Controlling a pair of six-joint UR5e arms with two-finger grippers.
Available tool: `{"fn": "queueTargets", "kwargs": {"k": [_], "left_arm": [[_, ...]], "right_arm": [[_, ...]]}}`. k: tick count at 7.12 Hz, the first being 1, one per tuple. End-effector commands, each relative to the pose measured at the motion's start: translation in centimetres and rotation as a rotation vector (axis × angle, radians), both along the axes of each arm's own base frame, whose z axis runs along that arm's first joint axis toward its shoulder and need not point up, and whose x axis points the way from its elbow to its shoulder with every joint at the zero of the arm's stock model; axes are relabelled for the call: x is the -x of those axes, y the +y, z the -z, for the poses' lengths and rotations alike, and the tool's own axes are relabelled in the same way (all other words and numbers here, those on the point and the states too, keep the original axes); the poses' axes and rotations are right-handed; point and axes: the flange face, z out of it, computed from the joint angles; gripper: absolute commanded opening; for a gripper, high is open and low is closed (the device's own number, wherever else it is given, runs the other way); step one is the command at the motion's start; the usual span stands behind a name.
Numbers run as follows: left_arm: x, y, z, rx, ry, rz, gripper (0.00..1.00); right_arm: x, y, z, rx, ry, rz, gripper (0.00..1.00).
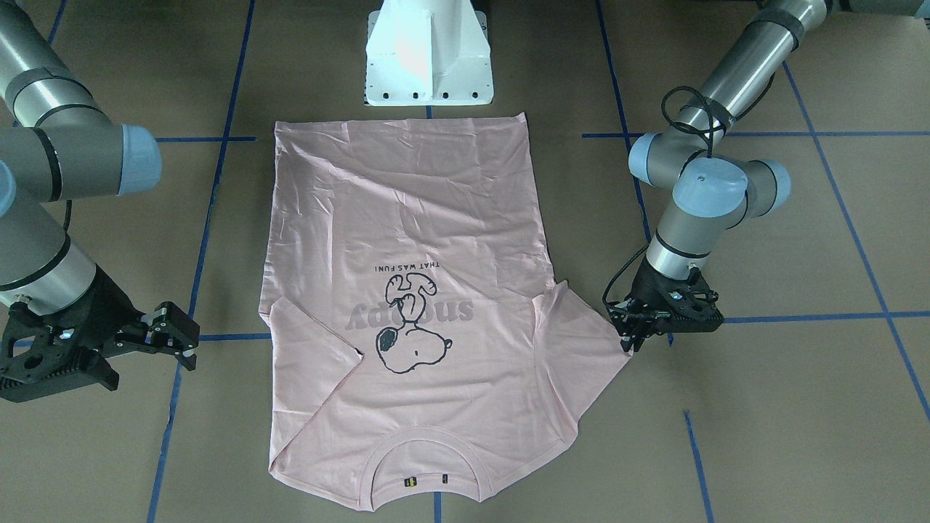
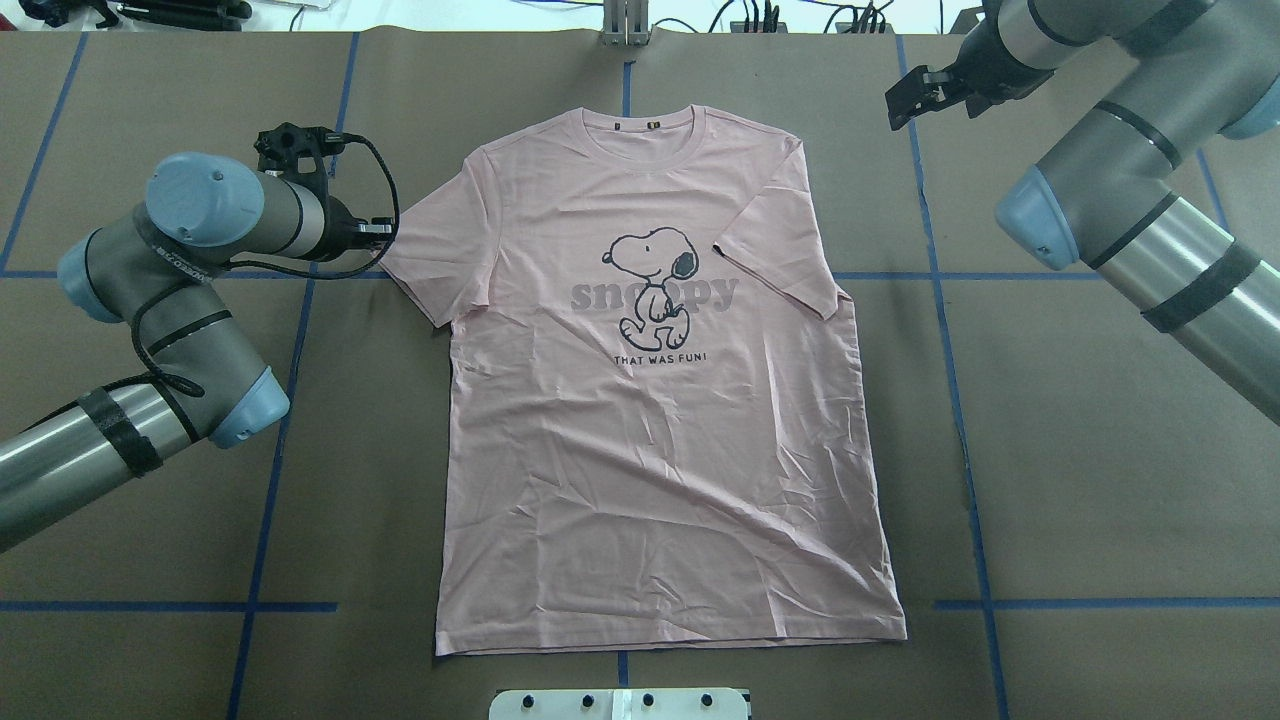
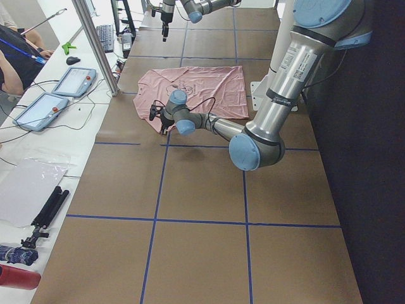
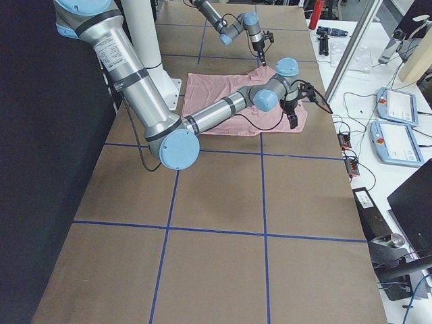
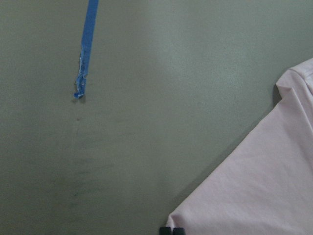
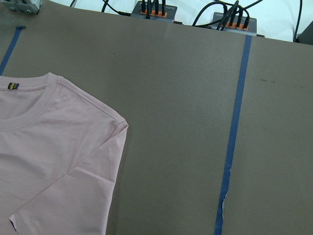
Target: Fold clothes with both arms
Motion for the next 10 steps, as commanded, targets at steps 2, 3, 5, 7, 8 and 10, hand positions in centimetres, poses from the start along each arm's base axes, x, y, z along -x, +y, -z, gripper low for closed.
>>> {"fn": "queueTargets", "kwargs": {"k": [2,3,5,7,8,10], "left_arm": [[0.7,-0.2,2.1,-0.06,-0.013,-0.029,0.0],[0.1,-0.8,5.7,-0.039,-0.033,-0.031,0.0],[-2.1,-2.5,14.3,0.032,-0.082,-0.027,0.0],[-5.7,-2.7,20.8,0.123,-0.078,-0.002,0.0],[-7.9,-3.8,21.5,0.148,-0.1,-0.006,0.0],[-11.0,-5.5,21.4,0.191,-0.13,-0.005,0.0]], "right_arm": [[-0.1,0.2,0.1,0.001,-0.005,-0.003,1.0],[-0.1,0.2,0.0,0.001,-0.004,-0.004,1.0],[-0.1,0.2,0.0,0.002,-0.004,-0.005,1.0],[-0.1,0.2,0.0,0.002,-0.004,-0.005,1.0],[-0.1,0.2,0.0,0.002,-0.004,-0.005,1.0],[0.0,0.2,0.0,0.002,-0.004,-0.003,1.0]]}}
